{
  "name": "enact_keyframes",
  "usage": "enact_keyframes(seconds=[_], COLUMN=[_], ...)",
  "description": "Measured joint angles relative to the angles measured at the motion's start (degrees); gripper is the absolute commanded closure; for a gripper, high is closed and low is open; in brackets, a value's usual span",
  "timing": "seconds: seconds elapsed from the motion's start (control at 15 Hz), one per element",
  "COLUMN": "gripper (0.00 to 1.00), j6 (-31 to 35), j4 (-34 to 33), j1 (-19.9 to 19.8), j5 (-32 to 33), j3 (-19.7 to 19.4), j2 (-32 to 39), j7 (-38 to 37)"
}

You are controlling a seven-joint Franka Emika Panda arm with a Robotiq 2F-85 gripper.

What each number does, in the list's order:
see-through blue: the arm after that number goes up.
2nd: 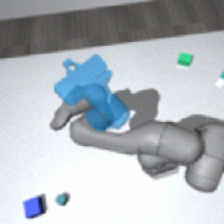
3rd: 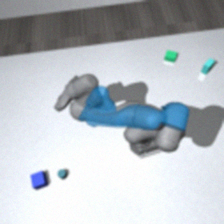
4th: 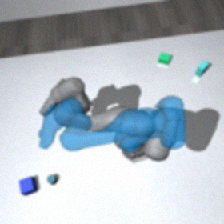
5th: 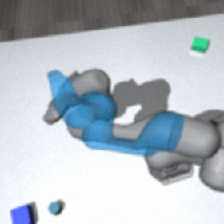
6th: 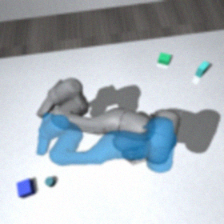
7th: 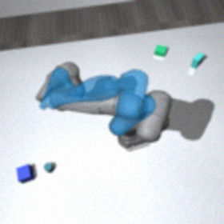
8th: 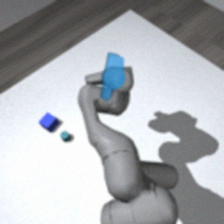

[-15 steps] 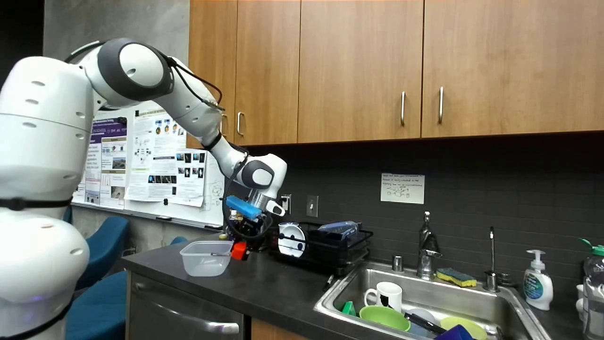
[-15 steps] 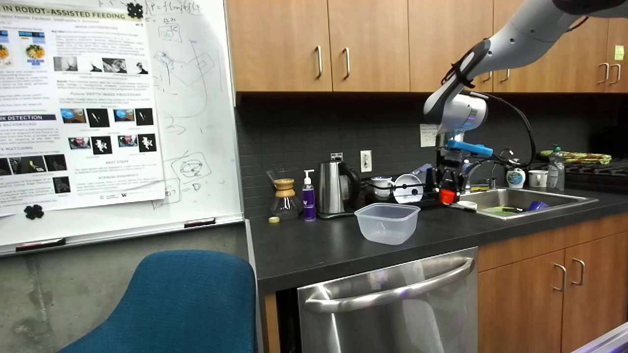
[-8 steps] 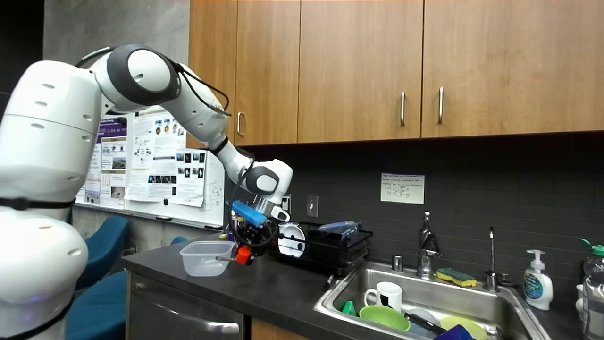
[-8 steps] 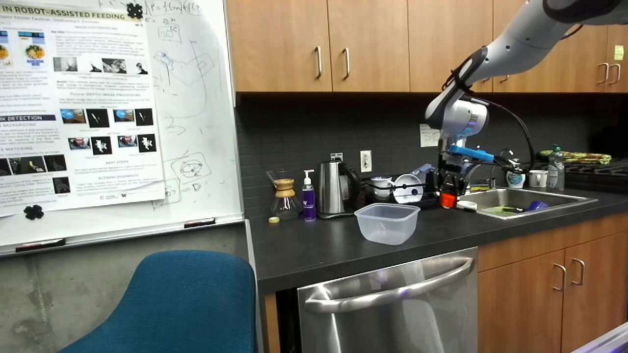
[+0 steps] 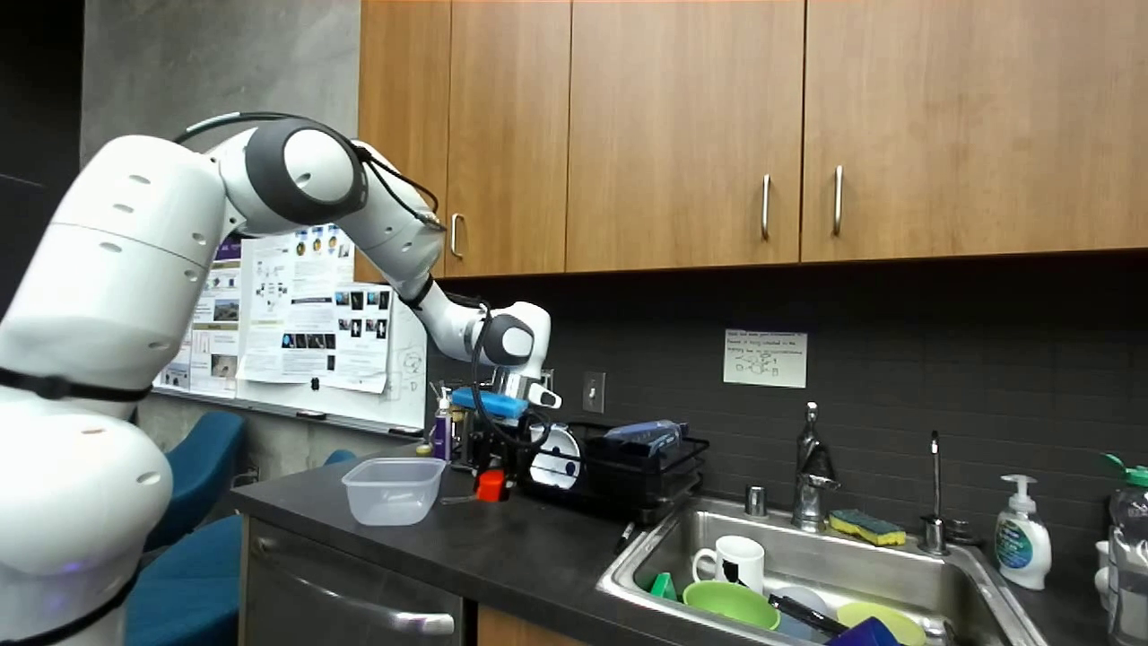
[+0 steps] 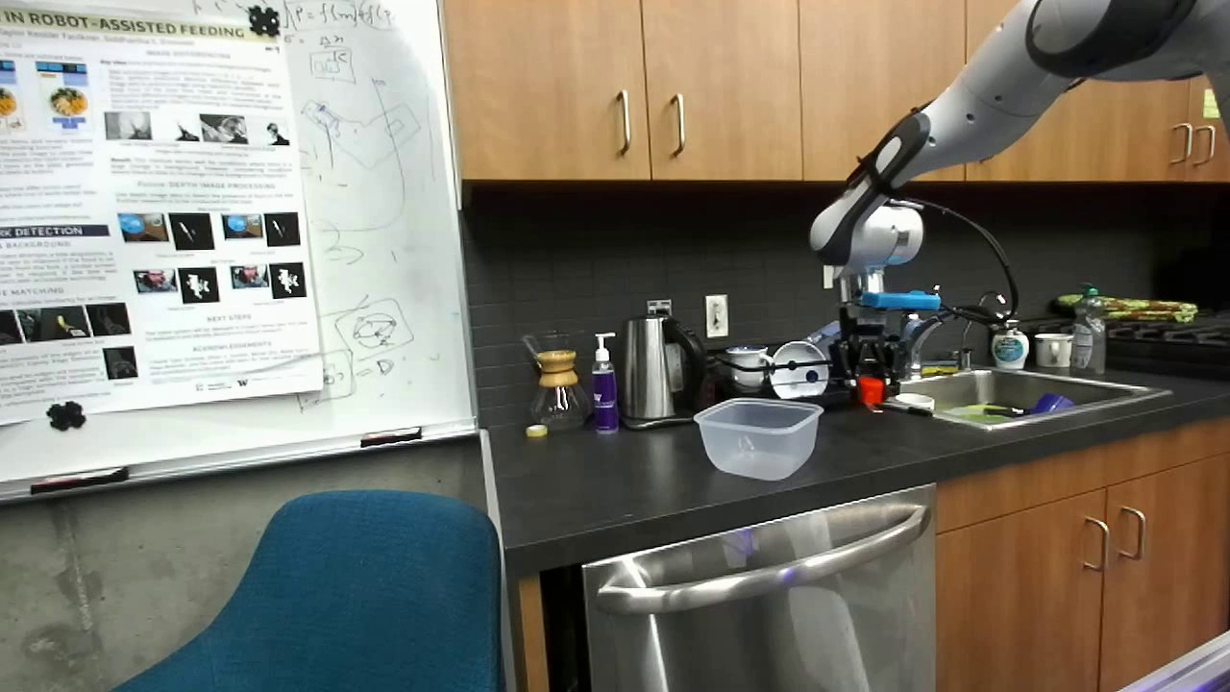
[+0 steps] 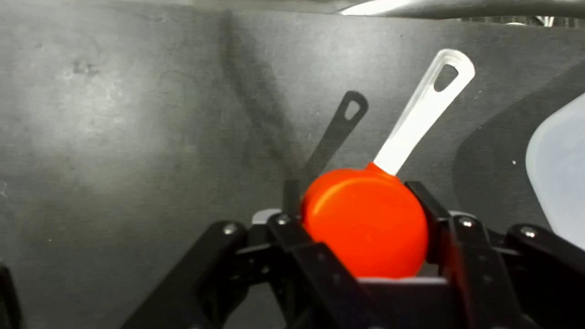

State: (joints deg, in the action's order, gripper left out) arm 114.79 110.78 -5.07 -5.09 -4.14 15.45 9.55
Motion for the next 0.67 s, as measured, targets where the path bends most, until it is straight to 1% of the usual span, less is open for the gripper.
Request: enact_keyframes(seconds=[0.27, 0.67], gripper=[0.68, 0.68], j6=[0.01, 0.29], j4=[-4.30, -9.59], j1=[1.00, 1.06], j5=[3.83, 4.25], j3=[0.31, 0.97], j2=[4.24, 10.57], j7=[-0.26, -0.24])
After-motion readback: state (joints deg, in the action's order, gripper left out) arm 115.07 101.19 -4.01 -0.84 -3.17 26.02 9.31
